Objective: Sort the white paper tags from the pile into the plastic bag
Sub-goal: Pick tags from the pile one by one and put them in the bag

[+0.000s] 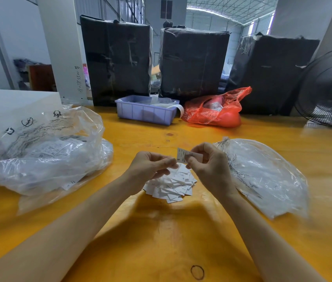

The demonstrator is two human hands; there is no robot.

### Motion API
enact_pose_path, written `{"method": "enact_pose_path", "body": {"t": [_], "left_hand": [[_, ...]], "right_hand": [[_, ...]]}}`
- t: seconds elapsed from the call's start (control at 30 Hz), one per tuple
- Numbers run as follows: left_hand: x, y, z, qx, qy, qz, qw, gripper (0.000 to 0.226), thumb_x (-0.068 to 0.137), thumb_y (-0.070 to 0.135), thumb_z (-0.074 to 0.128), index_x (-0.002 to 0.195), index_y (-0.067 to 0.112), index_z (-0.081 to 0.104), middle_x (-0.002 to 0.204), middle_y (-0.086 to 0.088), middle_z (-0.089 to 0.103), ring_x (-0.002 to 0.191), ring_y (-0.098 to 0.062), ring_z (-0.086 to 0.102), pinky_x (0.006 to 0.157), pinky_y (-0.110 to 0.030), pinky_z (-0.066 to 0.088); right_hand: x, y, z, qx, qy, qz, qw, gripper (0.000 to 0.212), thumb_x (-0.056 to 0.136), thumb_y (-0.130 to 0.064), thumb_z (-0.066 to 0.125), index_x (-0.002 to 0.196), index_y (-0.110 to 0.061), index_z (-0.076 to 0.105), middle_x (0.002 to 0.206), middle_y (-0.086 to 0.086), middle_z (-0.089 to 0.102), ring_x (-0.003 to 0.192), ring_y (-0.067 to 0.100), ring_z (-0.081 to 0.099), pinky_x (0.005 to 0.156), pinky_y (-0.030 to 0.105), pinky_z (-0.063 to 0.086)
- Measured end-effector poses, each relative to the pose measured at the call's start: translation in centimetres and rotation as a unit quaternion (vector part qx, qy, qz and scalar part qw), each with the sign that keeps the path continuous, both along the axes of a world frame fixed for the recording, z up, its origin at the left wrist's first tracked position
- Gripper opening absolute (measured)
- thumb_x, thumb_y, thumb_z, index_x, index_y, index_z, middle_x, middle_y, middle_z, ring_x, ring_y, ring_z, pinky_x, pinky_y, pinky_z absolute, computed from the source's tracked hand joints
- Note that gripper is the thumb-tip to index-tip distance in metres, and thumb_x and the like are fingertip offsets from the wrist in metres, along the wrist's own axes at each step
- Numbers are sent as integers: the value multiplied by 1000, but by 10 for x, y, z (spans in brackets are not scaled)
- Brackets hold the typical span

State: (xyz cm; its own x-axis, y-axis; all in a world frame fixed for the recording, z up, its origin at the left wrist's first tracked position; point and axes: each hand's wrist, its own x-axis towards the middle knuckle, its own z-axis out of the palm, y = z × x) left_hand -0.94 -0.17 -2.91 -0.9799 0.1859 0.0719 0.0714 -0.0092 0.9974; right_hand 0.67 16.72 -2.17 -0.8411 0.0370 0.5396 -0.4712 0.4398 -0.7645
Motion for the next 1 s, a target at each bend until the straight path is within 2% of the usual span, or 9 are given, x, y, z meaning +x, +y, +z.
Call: {"method": "enact_pose_path", "body": {"t": [0.17,0.3,0.37,0.53,0.67,0.8,0.9,1.0], "left_hand": [[-1,2,0,5,-1,27,1000,16,78,13,70,90,2,71,60,-1,69,50,-5,58,51,-15,45],[-1,3,-1,3,4,25,1000,2,78,9,71,78,7,72,54,-1,65,47,-6,56,48,-15,43],[-1,3,-1,2,7,24,1000,2,77,9,71,75,8,72,54,-1,65,47,-6,56,48,-16,42],[0,3,-2,-2,14,14,1000,4,77,9,72,78,5,73,56,-1,66,49,-6,56,48,-15,43],[1,6,-2,-16,22,9,1000,7,75,13,73,79,8,74,65,-2,70,59,-10,59,54,-17,47],[0,7,-2,2,24,25,999,4,76,11,72,77,7,73,61,-2,68,51,-6,57,50,-14,46],[1,9,-3,15,28,34,999,4,79,10,70,77,7,73,62,0,69,54,-6,60,49,-14,45],[1,9,-4,36,33,44,998,8,80,12,70,77,6,73,67,-4,71,61,-10,64,53,-18,49]], "right_hand": [[-2,-1,-2,7,-52,33,998,19,81,-1,68,76,-17,58,76,10,68,65,25,69,62,43,57],[-2,0,-2,-49,-125,95,986,15,81,0,69,77,-9,58,73,7,67,57,14,67,56,24,55],[-1,0,-2,-58,-134,104,984,14,81,0,70,77,-8,59,75,9,66,57,13,67,55,20,54],[1,1,0,-45,-137,123,982,12,79,-1,72,83,-4,61,75,10,66,56,13,65,58,25,54],[1,2,1,-64,-156,129,977,33,74,-5,76,102,-9,60,77,12,69,59,17,66,65,32,56],[-3,0,-3,-58,-113,71,989,16,90,-8,61,104,-1,64,76,7,69,61,14,66,68,34,56],[-1,-8,-5,-7,-113,94,989,20,95,-11,52,108,-9,68,76,0,62,56,2,59,62,30,52],[3,-14,-3,58,-131,168,975,29,97,-12,47,102,-35,64,84,-1,48,65,8,53,62,20,51]]}}
